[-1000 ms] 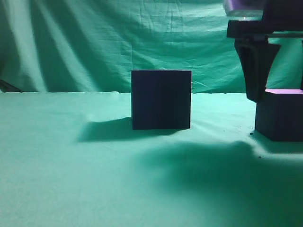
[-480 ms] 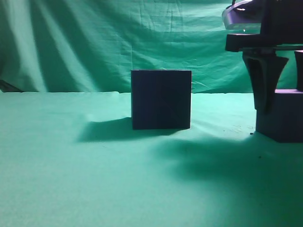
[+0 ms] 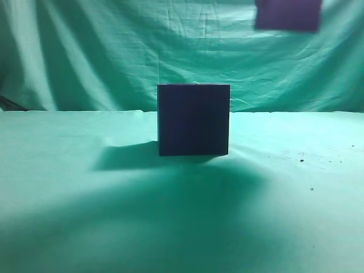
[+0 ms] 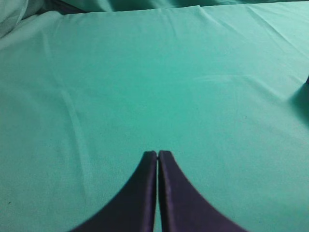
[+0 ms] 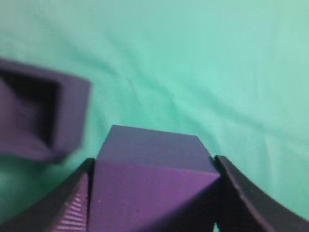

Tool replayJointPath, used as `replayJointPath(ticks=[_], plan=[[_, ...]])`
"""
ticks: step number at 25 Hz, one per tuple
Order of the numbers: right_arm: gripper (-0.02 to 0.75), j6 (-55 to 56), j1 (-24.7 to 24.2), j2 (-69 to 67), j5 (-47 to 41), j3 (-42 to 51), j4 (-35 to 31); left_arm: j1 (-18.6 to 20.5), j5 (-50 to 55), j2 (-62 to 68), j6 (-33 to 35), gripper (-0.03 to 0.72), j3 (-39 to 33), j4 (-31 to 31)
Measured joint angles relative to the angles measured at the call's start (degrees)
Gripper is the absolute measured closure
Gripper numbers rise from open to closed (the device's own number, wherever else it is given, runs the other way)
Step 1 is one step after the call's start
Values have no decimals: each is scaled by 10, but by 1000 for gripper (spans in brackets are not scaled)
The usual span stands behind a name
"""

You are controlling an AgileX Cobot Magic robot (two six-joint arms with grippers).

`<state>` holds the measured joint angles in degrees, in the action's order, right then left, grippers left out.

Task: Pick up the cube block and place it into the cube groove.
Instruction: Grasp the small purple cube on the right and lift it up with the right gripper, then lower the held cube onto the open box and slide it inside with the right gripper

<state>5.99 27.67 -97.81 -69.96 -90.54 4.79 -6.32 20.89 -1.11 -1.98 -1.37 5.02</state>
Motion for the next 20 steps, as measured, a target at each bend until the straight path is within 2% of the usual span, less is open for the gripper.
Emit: replayJointPath(ticks=[5,10,20], plan=[[302,-5,59,-14,-9,-98,-2,0,0,0,0,688,0,0],[302,-4,116,-56,-16,-111,-5,0,0,0,0,688,0,0],[302,19,136,-128,-15,-128,-1,0,0,0,0,688,0,0]])
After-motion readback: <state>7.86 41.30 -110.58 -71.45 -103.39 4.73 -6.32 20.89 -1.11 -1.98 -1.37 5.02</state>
